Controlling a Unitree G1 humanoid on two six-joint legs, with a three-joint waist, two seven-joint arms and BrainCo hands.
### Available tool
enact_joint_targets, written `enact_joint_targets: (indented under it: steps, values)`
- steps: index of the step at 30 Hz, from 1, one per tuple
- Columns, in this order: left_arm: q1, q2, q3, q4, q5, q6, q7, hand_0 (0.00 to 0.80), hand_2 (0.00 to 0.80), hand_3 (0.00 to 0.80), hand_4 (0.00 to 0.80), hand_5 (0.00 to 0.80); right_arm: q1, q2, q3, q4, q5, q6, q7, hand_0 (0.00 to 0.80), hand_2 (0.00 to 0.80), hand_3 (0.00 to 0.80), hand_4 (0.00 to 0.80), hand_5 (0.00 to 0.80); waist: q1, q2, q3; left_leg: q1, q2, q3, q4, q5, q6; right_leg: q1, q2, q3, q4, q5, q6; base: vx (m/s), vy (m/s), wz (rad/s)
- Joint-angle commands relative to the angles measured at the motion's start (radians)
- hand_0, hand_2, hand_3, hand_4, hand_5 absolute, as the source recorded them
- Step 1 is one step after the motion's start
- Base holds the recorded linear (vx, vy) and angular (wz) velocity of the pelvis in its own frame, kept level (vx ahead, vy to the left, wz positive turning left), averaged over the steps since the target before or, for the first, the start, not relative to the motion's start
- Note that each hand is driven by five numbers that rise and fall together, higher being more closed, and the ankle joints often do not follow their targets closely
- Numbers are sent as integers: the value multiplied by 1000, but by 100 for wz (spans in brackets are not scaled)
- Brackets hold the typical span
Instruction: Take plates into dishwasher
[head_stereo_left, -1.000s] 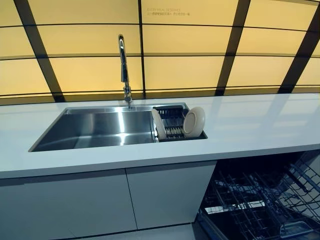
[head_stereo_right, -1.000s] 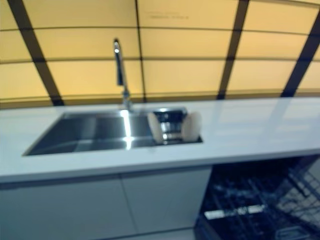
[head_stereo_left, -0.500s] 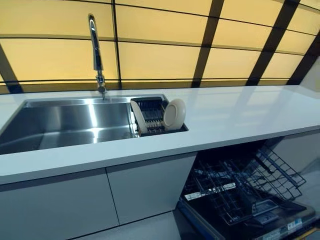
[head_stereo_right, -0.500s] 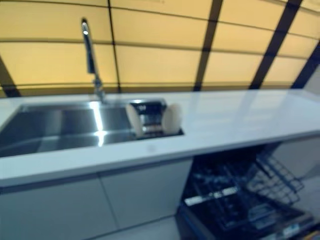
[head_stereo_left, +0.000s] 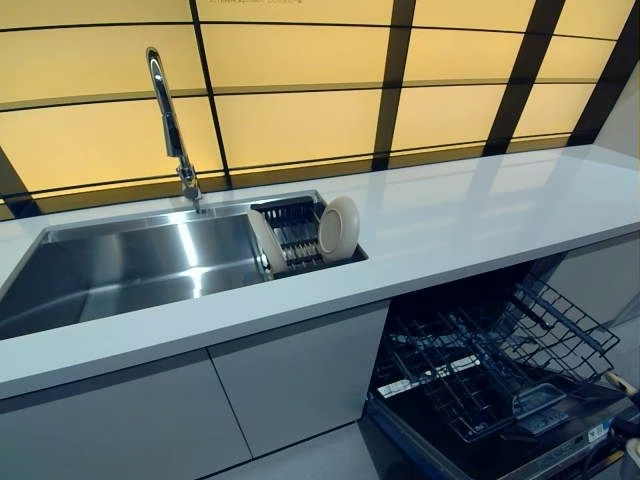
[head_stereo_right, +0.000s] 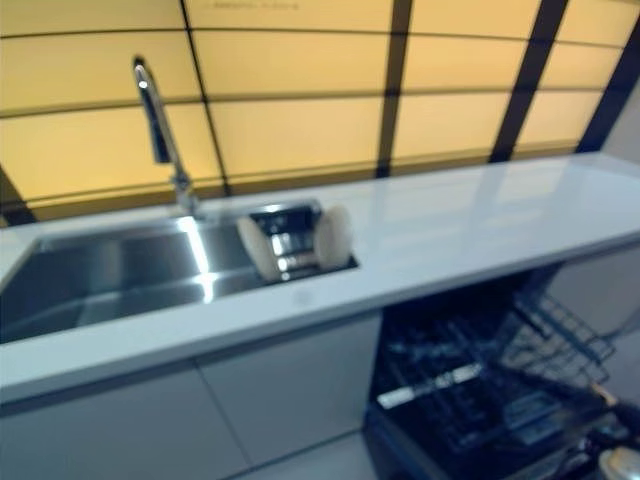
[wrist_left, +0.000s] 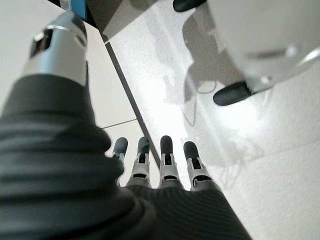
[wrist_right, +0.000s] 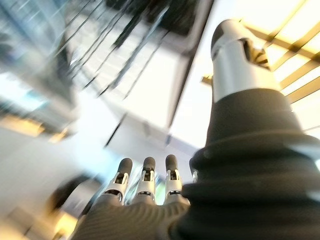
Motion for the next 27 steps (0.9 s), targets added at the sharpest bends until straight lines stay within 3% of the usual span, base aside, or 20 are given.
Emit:
enact_joint_targets:
  steps: [1,7,17,27]
  values:
    - [-42,18,9,31,-19,-13,23,0,0,0,0,0,-101,3,-3,-79,-50,-50,37,0,0,0,0,0,19,-40,1,-18,-92,28,5,-19,108,2,35,-40,42,-7,-4,31,11,0]
    - [-36,8,8,36,5,-15,29,0,0,0,0,0,-149,33,84,-213,-32,-89,158,0,0,0,0,0,31,-40,-11,-17,-90,25,3,-21,107,5,27,-57,42,-11,-2,0,0,0]
    - [-33,-3,-2,44,23,-35,31,0,0,0,0,0,-195,69,161,-261,62,-125,317,0,0,0,0,0,50,-43,-22,-11,-89,27,9,-25,106,16,20,-81,46,-17,-3,6,1,1]
    - [-30,-3,-7,52,23,-34,40,0,0,0,0,0,-209,115,204,-316,184,-140,391,0,0,0,0,0,62,-45,-20,-9,-99,21,21,-29,113,14,6,-92,65,-20,1,2,12,1]
